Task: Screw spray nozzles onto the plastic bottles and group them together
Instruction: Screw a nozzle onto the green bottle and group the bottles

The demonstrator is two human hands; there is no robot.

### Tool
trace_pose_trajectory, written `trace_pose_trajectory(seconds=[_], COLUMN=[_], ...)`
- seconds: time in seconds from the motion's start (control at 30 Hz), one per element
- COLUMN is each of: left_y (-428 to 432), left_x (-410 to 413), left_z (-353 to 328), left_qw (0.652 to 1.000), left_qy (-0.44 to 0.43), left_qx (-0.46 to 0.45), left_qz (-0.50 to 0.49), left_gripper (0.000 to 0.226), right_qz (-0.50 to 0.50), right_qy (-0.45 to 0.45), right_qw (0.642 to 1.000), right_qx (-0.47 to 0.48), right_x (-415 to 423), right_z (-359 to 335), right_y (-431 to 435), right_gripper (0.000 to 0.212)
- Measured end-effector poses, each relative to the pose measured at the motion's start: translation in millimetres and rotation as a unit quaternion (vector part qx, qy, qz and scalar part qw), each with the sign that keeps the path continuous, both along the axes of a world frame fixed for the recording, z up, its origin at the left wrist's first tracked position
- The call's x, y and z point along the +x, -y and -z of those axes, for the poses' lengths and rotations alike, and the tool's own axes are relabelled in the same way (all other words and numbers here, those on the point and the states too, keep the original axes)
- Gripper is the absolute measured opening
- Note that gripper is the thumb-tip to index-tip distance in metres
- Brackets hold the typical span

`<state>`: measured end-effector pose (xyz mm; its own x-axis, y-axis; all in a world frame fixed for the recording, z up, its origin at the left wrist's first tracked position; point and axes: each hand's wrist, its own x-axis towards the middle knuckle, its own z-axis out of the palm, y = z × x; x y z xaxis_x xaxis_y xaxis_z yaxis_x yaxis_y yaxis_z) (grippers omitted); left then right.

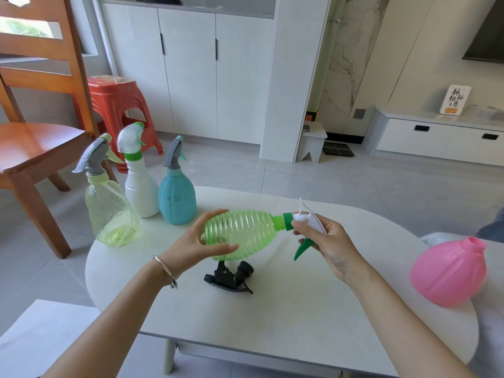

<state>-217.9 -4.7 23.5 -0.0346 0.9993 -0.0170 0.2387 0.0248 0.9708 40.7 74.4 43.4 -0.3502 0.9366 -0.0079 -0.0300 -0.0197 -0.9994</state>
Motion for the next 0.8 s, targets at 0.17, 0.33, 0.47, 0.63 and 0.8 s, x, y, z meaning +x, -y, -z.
trace_pose_trajectory(seconds=[0.17,0.33,0.47,0.63,0.8], left_y=[-1,-3,-3,-5,0], left_x=[0,6,8,14,8], left_z=[2,7,5,3,-1], left_qw=[0.988,0.975,0.974,0.987,0.995], left_qy=[0.133,0.171,0.173,0.128,0.096], left_qx=[-0.078,-0.14,-0.149,-0.094,-0.003], left_qz=[0.015,0.013,0.002,-0.007,0.032], left_gripper=[0.091,0.064,0.071,0.091,0.097], right_qz=[-0.032,-0.093,-0.098,-0.03,0.0], right_qy=[-0.008,0.0,0.021,-0.001,0.009], right_qw=[0.999,0.995,0.994,0.998,1.0], right_qx=[0.036,0.031,0.042,0.051,0.003], right_x=[0,-1,-1,-5,-5], right_z=[-7,-12,-13,-9,-7], right_y=[4,7,9,9,6], right_gripper=[0.027,0.031,0.034,0.027,0.019])
